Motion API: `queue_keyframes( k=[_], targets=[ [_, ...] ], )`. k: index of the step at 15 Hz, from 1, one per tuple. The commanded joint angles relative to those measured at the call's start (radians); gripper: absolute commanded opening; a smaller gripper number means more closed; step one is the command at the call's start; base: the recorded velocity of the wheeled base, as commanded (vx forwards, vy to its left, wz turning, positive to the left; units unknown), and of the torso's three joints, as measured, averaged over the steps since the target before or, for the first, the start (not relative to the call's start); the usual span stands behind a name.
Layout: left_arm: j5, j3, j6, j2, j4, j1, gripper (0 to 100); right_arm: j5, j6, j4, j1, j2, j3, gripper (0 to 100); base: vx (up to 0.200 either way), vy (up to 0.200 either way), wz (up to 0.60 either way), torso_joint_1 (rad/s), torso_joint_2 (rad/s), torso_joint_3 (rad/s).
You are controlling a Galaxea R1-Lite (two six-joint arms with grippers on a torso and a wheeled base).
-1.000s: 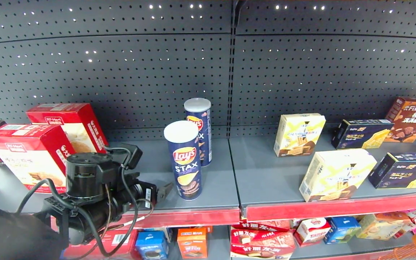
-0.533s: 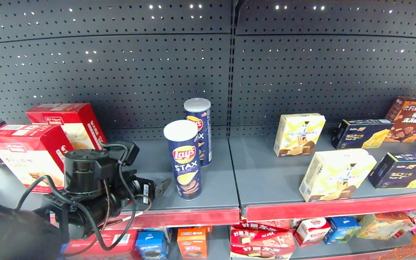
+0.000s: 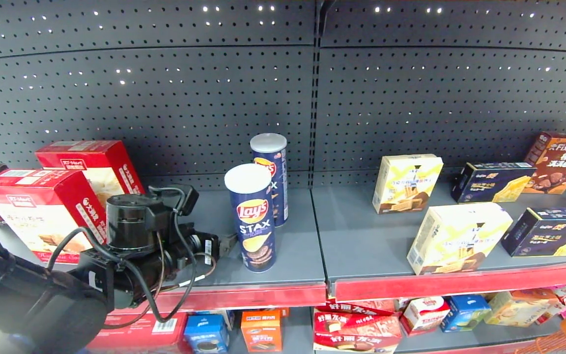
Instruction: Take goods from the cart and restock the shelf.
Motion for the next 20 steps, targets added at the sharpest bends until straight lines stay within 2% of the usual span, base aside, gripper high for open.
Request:
queue_keyframes(
  k=[1, 8, 20],
  targets=[
    [0.0, -0.013, 0.0, 0.024, 0.0, -0.001, 100, 0.001, 0.0, -0.001, 0.0, 0.002, 0.0, 100, 0.0, 0.0, 0.0, 0.0, 0.0, 0.0],
    [-0.019, -0.062, 0.001, 0.053, -0.002, -0.005, 100, 0.001, 0.016, -0.002, 0.0, 0.002, 0.0, 100, 0.0, 0.0, 0.0, 0.0, 0.0, 0.0],
    [-0.035, -0.067, 0.001, 0.068, -0.017, -0.028, 100, 0.001, 0.016, -0.002, 0.0, 0.002, 0.0, 100, 0.0, 0.0, 0.0, 0.0, 0.0, 0.0]
  ],
)
